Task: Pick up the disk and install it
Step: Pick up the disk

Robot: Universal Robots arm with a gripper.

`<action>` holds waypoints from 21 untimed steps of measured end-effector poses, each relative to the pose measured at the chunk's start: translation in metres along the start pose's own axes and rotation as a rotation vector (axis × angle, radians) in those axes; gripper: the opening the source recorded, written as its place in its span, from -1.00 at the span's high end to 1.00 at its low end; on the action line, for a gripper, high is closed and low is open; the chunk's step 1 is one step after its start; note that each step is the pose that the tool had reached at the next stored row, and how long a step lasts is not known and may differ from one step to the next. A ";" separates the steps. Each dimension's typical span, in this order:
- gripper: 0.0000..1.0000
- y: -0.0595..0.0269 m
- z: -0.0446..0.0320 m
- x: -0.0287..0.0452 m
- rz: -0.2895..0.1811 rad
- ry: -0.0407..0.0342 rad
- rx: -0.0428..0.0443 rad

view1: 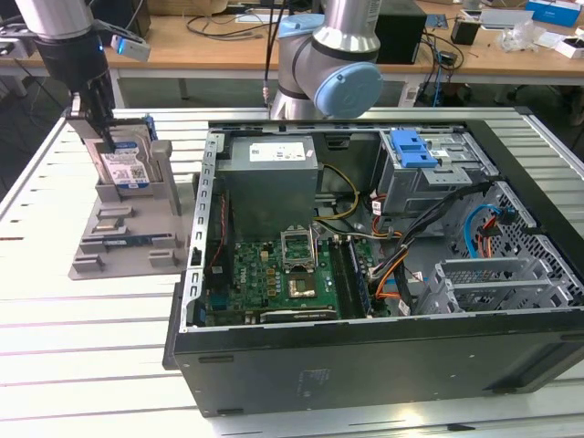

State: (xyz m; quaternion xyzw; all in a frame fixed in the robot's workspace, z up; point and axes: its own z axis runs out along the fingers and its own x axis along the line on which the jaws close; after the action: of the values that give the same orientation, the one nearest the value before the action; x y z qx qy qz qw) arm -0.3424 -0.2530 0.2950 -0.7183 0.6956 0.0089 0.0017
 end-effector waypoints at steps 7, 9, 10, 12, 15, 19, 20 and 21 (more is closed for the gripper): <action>0.27 0.0001 -0.0185 -0.0013 0.000 0.0019 -0.0001; 0.27 0.0002 -0.0215 -0.0016 0.000 0.0027 -0.0001; 0.27 0.0002 -0.0229 -0.0017 0.000 0.0031 0.0000; 0.27 0.0002 -0.0273 -0.0022 0.000 0.0041 -0.0001; 0.27 0.0002 -0.0324 -0.0028 0.000 0.0054 -0.0001; 0.27 0.0003 -0.0426 -0.0040 0.000 0.0093 -0.0002; 0.27 0.0003 -0.0452 -0.0042 0.000 0.0101 -0.0003; 0.27 0.0003 -0.0470 -0.0044 0.000 0.0107 -0.0003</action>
State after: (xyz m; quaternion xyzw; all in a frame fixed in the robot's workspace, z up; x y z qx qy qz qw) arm -0.3424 -0.2493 0.3421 -0.7184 0.6957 0.0052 -0.0021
